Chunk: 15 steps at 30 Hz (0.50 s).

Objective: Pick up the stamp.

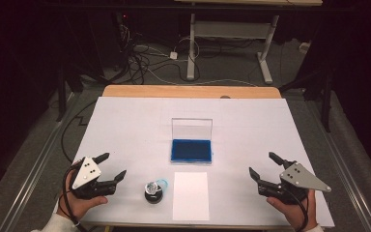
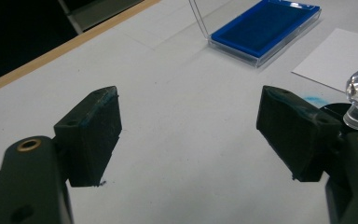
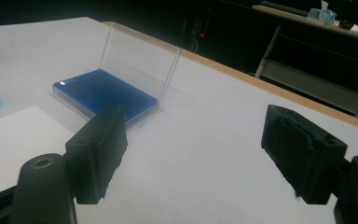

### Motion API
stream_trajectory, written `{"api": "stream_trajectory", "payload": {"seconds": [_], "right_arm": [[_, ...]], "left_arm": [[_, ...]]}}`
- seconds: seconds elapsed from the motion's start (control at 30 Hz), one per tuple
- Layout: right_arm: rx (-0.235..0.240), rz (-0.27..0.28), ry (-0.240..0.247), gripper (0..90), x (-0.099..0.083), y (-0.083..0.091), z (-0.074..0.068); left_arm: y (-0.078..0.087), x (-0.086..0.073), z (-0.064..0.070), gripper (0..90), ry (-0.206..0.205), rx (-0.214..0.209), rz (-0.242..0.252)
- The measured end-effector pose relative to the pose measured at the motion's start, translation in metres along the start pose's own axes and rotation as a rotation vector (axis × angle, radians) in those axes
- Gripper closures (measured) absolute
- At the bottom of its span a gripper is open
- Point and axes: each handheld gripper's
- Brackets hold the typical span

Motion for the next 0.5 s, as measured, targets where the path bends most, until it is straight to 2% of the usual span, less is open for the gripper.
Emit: {"api": "stream_trajectory", "payload": {"seconds": [0.13, 0.2, 0.3, 0.5], "right_arm": [[-0.005, 0.013, -0.007, 22.4, 0.0011, 0.0022, 0.0009], [-0.009, 0.007, -0.007, 22.2, 0.002, 0.0023, 0.0003], [-0.005, -0.007, 0.006, 22.2, 0.0014, 0.0009, -0.0024], [0.006, -0.029, 0.033, 22.3, -0.0005, -0.0045, -0.0058]], "left_arm": [[-0.0009, -0.0005, 0.0007, 21.5, -0.024, -0.008, 0.001], [-0.0012, -0.0009, 0.0009, 21.5, -0.002, -0.016, -0.004], [-0.0027, -0.0013, -0.0011, 21.2, 0.009, -0.016, -0.013], [0.0028, -0.0012, 0.0004, 20.9, 0.001, -0.029, -0.024]]}}
Point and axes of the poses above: each handheld gripper's, and its own axes: y roughly backward along the jaws, x roughly out of its top, z roughly to its right, and after that the axes turned 2 degrees about -y, right-handed
